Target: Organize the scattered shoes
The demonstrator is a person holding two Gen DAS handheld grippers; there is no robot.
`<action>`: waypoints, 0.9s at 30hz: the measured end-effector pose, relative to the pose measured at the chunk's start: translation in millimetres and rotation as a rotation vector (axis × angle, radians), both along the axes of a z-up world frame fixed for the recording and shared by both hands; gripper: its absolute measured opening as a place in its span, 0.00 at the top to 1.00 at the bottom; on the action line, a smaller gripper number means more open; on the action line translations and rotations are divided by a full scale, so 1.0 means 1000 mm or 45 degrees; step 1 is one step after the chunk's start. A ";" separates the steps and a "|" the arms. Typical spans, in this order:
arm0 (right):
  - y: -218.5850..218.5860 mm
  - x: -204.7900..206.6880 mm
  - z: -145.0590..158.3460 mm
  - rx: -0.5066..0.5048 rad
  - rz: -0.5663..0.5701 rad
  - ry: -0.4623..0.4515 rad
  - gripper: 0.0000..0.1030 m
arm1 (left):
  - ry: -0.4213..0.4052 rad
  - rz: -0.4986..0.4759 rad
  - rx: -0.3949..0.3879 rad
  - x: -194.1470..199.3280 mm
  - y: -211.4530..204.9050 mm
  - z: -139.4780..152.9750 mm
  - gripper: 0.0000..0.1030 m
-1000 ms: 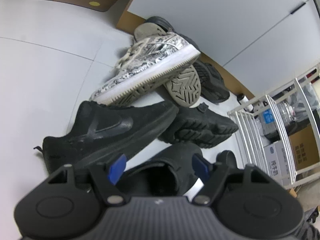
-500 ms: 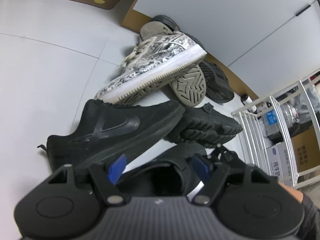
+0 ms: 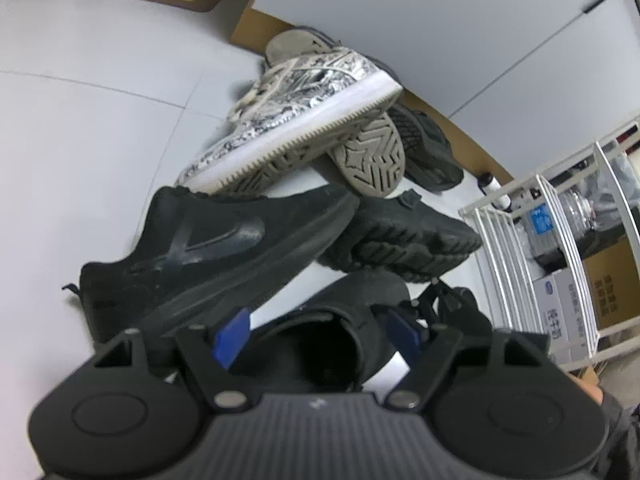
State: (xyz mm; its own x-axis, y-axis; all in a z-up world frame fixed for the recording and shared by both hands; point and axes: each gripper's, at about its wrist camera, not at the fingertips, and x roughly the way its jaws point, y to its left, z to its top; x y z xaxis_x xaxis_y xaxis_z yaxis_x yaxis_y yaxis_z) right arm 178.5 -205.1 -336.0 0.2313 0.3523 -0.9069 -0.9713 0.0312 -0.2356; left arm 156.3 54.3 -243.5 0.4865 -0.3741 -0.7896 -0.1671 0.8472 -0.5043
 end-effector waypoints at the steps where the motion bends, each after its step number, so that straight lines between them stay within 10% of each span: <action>1: -0.001 0.000 0.000 -0.005 -0.010 0.007 0.00 | 0.002 -0.001 0.001 0.000 0.000 0.000 0.25; 10: -0.012 0.000 -0.001 -0.050 -0.105 0.069 0.00 | 0.007 0.015 0.001 0.000 0.003 -0.001 0.25; 27: 0.025 -0.002 -0.009 -0.062 0.308 -0.141 0.00 | 0.015 0.002 0.007 0.000 0.000 -0.003 0.25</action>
